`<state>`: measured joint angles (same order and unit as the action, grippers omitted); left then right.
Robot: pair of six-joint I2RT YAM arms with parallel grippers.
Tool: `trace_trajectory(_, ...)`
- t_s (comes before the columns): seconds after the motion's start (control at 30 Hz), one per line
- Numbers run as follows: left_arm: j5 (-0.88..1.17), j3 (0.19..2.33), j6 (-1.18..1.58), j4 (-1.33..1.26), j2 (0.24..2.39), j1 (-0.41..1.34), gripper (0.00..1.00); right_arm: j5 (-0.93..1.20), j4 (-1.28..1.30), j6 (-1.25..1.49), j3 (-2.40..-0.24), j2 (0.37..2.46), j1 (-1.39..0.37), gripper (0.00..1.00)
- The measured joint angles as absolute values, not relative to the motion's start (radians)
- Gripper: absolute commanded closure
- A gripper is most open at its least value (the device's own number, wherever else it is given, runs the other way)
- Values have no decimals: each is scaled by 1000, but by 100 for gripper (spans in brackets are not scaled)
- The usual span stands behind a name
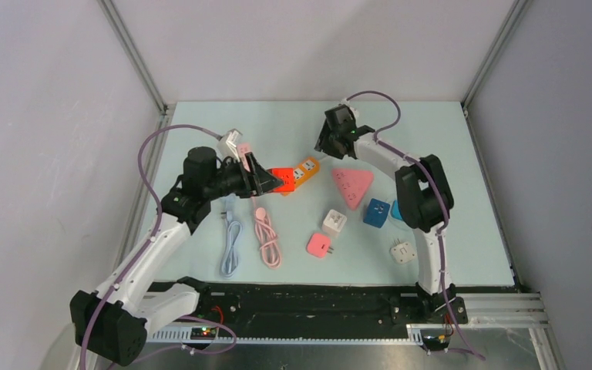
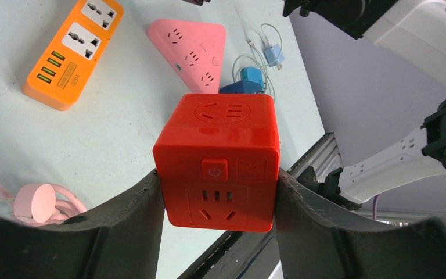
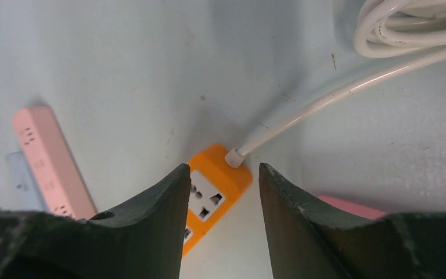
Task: Insert the plug
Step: Move the socket to the center of the board.
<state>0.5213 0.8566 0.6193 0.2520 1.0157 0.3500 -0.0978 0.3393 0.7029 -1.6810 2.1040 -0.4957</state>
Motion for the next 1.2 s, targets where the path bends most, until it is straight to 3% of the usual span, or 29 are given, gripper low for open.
trace_trajectory(0.47,435,857,609,292,1023,348,100,-293,499,765,-1935,2320,-547,63)
trace_trajectory(0.67,444,857,561,310,1022,346,100,-302,502,817,-1858,2319,-555,73)
trace_trajectory(0.9,457,857,540,319,992,346,100,-247,426,892,-1740,2260,-552,74)
trace_trajectory(1.07,482,857,540,327,976,346,100,-264,429,977,-1660,2207,-595,84)
trace_trajectory(1.2,537,857,538,342,983,346,100,-276,432,1089,-1529,2120,-659,85)
